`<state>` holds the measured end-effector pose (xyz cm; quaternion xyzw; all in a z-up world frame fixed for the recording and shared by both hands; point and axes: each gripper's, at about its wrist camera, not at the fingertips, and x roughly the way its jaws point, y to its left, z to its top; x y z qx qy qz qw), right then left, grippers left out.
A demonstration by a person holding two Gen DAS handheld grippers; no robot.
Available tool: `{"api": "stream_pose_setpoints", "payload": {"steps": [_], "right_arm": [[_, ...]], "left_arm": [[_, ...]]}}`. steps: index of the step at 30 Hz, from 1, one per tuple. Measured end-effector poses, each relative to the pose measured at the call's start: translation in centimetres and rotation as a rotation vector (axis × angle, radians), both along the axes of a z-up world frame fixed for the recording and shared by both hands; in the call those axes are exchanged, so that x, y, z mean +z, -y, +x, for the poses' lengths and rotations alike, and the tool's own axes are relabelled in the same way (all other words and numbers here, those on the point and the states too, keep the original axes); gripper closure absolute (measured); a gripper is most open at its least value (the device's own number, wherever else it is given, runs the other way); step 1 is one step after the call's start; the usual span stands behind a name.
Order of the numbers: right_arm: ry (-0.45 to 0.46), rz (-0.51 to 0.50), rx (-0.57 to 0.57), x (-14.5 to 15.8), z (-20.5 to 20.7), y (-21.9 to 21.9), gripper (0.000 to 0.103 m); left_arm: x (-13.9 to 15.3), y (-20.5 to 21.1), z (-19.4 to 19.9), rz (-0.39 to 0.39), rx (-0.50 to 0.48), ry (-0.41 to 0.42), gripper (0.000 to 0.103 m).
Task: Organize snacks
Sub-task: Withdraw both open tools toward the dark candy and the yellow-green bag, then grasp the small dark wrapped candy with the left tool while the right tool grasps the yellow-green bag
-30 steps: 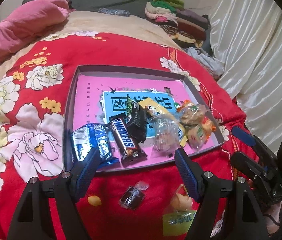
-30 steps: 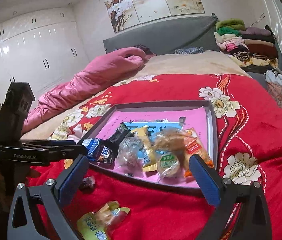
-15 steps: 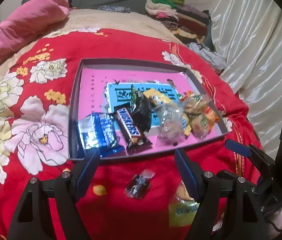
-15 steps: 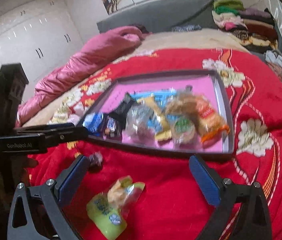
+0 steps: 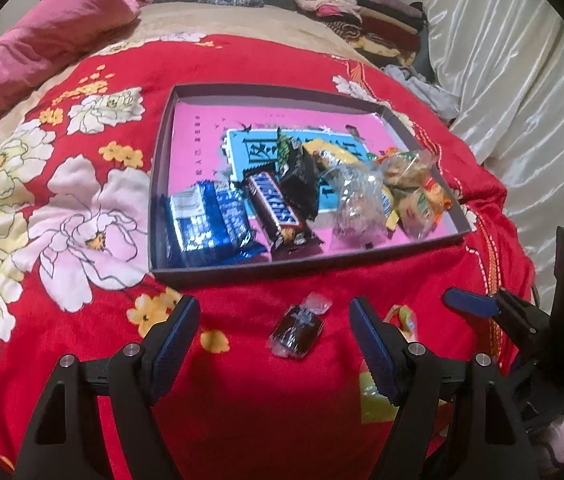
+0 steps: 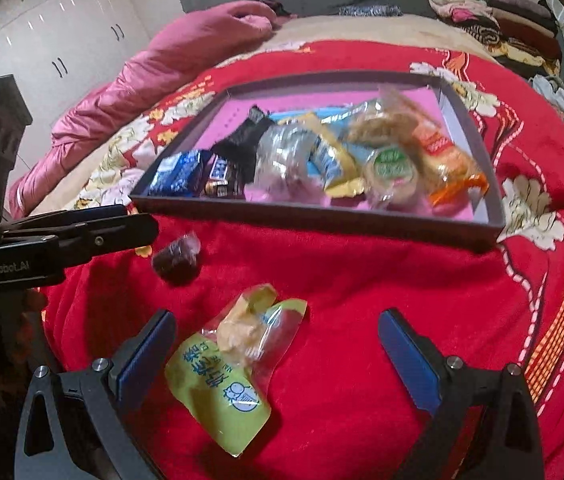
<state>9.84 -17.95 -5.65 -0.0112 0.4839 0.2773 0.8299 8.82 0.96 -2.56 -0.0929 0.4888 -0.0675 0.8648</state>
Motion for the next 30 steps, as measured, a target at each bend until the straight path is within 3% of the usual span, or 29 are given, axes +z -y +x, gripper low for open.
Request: {"api": "stream_pose_setpoints", "payload": {"steps": [12,19,30], "right_arm": [[0.003,-0.139,0.086,-1.9,-0.7,-3.4,0.007],[0.041,-0.230,0.123,-3.8,-1.4,-5.0,0.000],[0.047,-0.176,0.101,-3.6,-1.2,-4.3,0.000]], "left_arm": [[-1.0,-0.3,-0.2,-0.002,0.002,-0.022,0.025],[-1.5,-0.2,-0.2,-0.002,-0.008,-0.031,0.025],[-2.8,0.7,0.2,0.007,-0.037,-0.035,0.025]]}}
